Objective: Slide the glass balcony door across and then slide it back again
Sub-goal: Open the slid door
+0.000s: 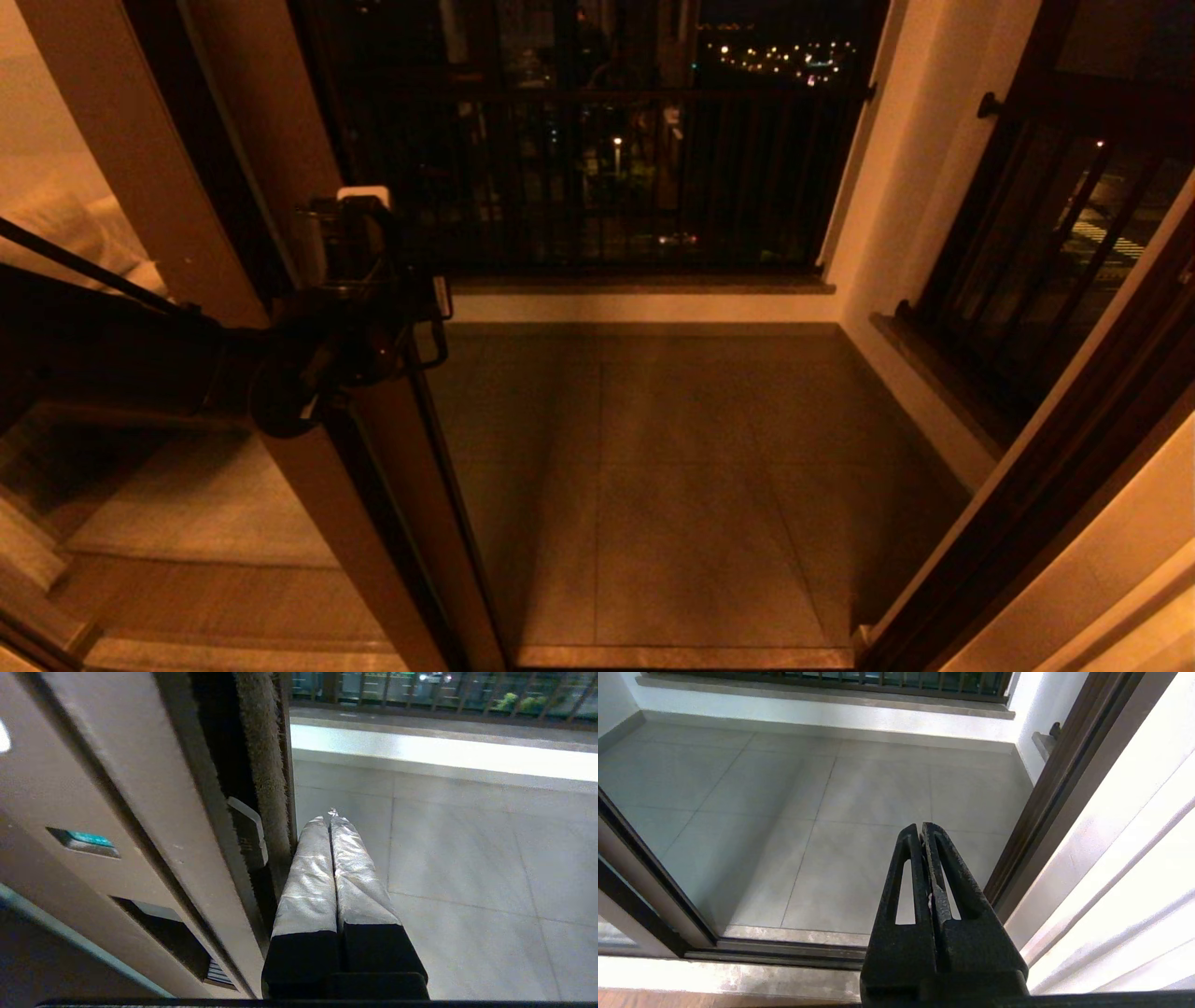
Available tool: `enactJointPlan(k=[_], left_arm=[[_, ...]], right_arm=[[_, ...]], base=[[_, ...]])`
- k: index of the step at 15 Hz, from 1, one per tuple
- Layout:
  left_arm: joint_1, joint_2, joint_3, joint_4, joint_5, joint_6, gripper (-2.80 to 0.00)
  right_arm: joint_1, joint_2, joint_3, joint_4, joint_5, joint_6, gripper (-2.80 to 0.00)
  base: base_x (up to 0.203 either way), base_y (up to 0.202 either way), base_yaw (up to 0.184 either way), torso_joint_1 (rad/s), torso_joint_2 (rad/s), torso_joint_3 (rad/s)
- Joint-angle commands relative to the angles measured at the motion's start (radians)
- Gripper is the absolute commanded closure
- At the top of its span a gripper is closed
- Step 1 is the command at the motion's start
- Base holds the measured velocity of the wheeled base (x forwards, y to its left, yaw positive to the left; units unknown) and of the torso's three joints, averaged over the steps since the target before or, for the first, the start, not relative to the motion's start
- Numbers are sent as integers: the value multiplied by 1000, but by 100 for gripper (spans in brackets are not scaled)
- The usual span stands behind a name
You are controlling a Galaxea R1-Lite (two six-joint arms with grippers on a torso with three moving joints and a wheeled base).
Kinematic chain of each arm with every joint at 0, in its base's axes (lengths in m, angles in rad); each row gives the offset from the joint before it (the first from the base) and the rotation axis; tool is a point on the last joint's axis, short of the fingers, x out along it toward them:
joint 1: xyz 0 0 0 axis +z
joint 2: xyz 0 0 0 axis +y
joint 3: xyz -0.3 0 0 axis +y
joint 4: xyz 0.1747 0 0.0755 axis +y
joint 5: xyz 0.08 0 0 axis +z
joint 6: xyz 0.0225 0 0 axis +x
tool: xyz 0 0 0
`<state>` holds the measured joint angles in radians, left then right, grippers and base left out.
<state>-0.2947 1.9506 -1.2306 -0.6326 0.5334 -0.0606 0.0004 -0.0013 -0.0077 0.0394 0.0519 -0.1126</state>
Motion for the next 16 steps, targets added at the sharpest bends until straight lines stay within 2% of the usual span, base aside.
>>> enactJointPlan(k=[1,8,12,14,16], left_arm=[[2,-1,0,-4,2,-1,0],[5,-21,-1,-5,2,1,0],[-109,-173,1,14,-1,10,0],[-146,-277,3,111,-3,19,0],[-155,-380,4,314,-9,19,0]], right_arm=[[1,1,0,1,0,-1,0],[1,1,0,1,0,-1,0],[0,1,0,1,0,-1,0],[0,1,0,1,0,-1,0],[0,1,0,1,0,-1,0]], base=[[0,0,0,0,0,0],[0,0,0,0,0,0],[0,0,0,0,0,0],[0,0,0,0,0,0],[0,0,0,0,0,0]])
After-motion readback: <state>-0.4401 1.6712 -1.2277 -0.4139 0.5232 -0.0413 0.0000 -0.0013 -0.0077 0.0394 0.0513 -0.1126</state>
